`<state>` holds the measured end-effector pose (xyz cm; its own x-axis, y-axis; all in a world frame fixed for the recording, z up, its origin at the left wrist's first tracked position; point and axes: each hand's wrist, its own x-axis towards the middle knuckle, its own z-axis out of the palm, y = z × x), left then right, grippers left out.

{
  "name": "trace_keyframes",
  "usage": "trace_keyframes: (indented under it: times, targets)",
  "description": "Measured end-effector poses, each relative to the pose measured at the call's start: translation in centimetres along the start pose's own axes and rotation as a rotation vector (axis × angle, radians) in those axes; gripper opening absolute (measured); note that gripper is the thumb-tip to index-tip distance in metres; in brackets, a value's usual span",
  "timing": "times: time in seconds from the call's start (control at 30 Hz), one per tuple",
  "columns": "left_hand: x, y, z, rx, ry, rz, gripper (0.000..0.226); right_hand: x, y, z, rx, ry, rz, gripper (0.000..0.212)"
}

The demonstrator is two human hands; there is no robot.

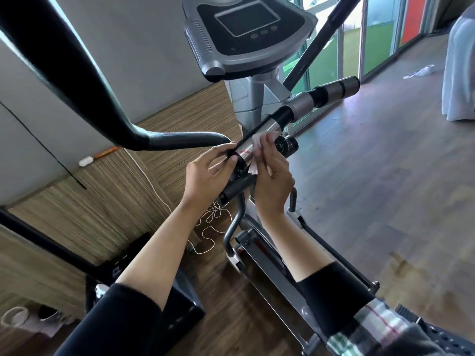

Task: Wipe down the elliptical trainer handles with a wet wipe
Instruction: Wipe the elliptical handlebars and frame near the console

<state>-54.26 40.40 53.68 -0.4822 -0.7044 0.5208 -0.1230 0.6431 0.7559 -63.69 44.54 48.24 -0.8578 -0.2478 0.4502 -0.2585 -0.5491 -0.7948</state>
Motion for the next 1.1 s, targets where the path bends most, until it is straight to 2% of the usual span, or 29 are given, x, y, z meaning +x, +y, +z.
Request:
trace_keyframes:
  times: [0.13, 0.4, 0.53, 0.77, 0.93, 1.1]
  targets:
    - [0.0, 0.0, 0.0, 0.002, 0.001, 0.002, 0.028, -1.8, 0.1, 0.0, -0.047, -0.074, -0.073, 0.036]
    - [-0.3, 0.1, -0.1, -0.054, 0.022, -0.091, 0.026, 1.1, -1.5, -0.5, -0.110, -0.077, -0.015, 0.032]
    - [-0.1, -0.3, -0.3, -0.013, 0.024, -0.044, 0.026, -0.7, -1.3, -0.4, -0.193, -0.119, -0.087, 0.032]
    - [1.2, -1.9, -0.9, -0.123, -0.073, -0.039, 0.026, 2.7, -3.0, 0.2, -0.427, -0.128, -0.083, 0.029]
    - [2.2, -3.1, -1.4, -0.194, -0.185, 0.005, 0.025, 0.2, -3.2, 0.7, -0.507, -0.068, -0.099, 0.025]
    - [3.1, -4.1, -2.0, -0.197, -0.257, 0.077, 0.026, 1.7, -3.4, 2.2, -0.580, 0.016, 0.019, 0.026]
